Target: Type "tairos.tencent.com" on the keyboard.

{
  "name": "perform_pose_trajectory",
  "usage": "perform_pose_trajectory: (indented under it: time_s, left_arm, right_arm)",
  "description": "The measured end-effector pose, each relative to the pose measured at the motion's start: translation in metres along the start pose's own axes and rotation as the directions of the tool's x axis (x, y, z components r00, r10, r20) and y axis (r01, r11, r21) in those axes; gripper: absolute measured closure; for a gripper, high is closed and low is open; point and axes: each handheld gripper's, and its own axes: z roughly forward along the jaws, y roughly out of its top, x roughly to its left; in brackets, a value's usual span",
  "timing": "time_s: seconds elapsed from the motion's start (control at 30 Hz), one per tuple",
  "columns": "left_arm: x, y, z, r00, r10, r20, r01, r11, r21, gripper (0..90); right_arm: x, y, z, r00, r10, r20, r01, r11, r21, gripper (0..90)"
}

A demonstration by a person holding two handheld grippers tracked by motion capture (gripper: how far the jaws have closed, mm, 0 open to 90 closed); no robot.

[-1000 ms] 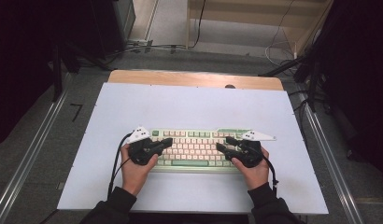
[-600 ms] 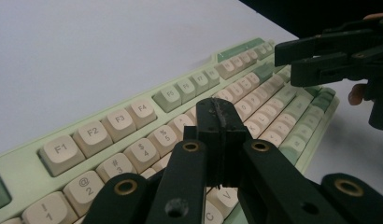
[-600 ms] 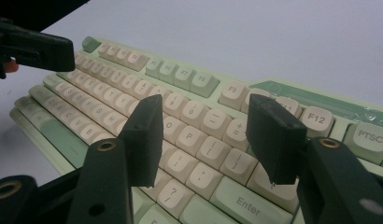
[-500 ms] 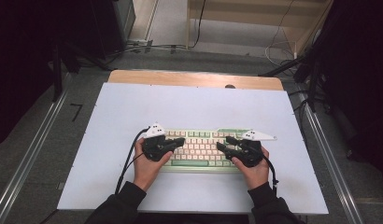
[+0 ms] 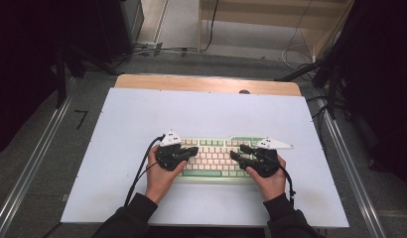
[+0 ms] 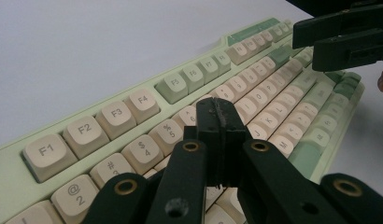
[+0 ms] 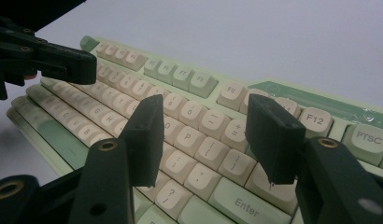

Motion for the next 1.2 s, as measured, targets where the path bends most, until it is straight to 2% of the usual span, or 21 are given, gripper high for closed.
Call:
perform_pose_trajectory:
  time_s: [0.3, 0.53, 0.7, 0.8, 0.87, 1.0, 1.1, 1.2]
  left_arm:
    - [0.001, -0.001, 0.007, 0.9996, 0.007, -0.027, -0.006, 0.9995, 0.031, 90.0]
    - [0.000, -0.001, 0.011, 0.9997, 0.011, -0.023, -0.010, 0.9987, 0.051, 90.0]
    - [0.000, -0.002, 0.016, 0.9995, 0.018, -0.027, -0.016, 0.9960, 0.088, 90.0]
    - [-0.001, -0.001, 0.016, 0.9996, 0.021, -0.020, -0.019, 0.9962, 0.086, 90.0]
    - [-0.001, 0.001, 0.012, 0.9999, 0.010, -0.005, -0.010, 0.9980, 0.062, 89.1]
    - [0.000, 0.006, 0.000, 0.9997, -0.014, 0.019, 0.014, 0.9999, -0.002, 77.2]
    - [0.002, 0.008, -0.006, 0.9996, -0.027, 0.002, 0.027, 0.9990, -0.035, 61.1]
    - [0.005, 0.009, -0.012, 0.9990, -0.045, 0.001, 0.045, 0.9969, -0.064, 53.0]
  right_arm:
    - [0.000, 0.000, 0.001, 1.0000, 0.004, -0.001, -0.004, 1.000, 0.003, 45.4]
    - [0.000, 0.000, 0.002, 1.0000, -0.004, 0.002, 0.004, 1.000, 0.004, 45.3]
    - [0.000, 0.000, 0.002, 1.0000, -0.001, 0.001, 0.001, 1.000, 0.006, 45.7]
    - [0.000, 0.000, 0.002, 1.0000, -0.002, 0.001, 0.002, 1.000, 0.007, 45.9]
    - [0.001, 0.000, 0.002, 1.0000, -0.003, 0.000, 0.003, 1.000, 0.005, 46.0]
    - [0.000, 0.000, 0.002, 1.0000, -0.003, 0.000, 0.003, 1.000, 0.004, 46.0]
    - [0.000, 0.000, 0.002, 1.0000, -0.002, 0.001, 0.002, 1.000, 0.005, 45.9]
    - [0.000, 0.000, 0.002, 1.0000, -0.004, 0.001, 0.004, 1.000, 0.005, 45.9]
